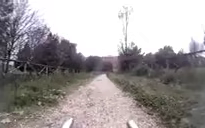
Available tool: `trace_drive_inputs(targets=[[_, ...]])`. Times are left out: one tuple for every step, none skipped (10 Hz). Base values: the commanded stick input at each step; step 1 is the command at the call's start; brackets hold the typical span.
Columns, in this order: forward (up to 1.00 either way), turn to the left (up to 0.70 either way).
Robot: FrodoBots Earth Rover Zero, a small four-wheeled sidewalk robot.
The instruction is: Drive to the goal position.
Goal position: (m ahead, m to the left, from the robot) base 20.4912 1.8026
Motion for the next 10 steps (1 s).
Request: trace_drive_inputs(targets=[[0.70,0.00],[0.70,0.00],[0.70,0.00],[0.70,0.00],[0.70,0.00],[0.70,0.00],[0.70,0.00],[0.70,0.00],[0.70,0.00],[0.70,0.00]])
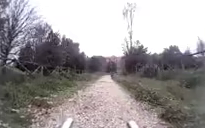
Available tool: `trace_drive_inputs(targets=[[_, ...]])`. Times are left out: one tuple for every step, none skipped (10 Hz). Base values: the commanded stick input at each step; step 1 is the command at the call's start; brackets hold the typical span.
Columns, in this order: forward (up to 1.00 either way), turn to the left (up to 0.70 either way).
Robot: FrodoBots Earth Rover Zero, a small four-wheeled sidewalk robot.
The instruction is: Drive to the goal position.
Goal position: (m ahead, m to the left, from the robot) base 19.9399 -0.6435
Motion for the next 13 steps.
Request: trace_drive_inputs(targets=[[0.70,0.00],[0.70,0.00],[0.70,0.00],[0.70,0.00],[0.70,0.00],[0.70,-0.25],[0.70,-0.35],[0.70,-0.33],[0.70,-0.13],[0.70,0.00],[0.70,0.00],[0.70,0.00],[0.70,0.00]])
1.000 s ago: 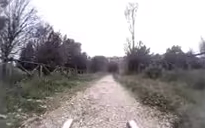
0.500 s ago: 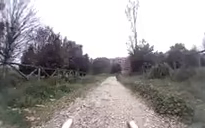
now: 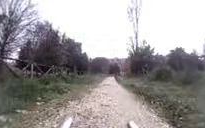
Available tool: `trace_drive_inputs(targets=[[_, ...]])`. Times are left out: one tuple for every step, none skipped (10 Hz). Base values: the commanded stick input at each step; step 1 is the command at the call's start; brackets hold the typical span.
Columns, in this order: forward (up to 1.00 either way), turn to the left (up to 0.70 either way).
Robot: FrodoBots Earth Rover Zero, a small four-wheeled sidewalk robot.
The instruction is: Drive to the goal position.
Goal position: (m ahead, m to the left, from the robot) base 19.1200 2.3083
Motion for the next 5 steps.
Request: trace_drive_inputs(targets=[[0.70,0.00],[0.70,0.00],[0.70,0.00],[0.70,0.00],[0.70,0.00]])
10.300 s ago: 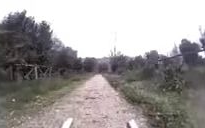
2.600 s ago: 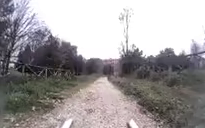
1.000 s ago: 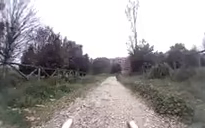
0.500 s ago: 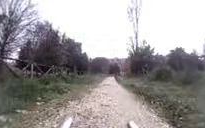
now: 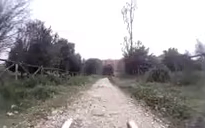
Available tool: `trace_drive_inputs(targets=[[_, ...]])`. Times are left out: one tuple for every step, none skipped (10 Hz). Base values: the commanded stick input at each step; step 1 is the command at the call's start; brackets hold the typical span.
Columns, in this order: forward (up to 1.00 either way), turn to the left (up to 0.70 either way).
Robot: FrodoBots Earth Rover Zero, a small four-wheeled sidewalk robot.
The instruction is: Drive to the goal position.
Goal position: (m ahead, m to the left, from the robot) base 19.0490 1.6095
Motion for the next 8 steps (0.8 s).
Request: trace_drive_inputs(targets=[[0.70,0.00],[0.70,0.00],[0.70,0.00],[0.70,0.00],[0.70,0.00],[0.70,0.00],[0.70,0.00],[0.70,0.00]])
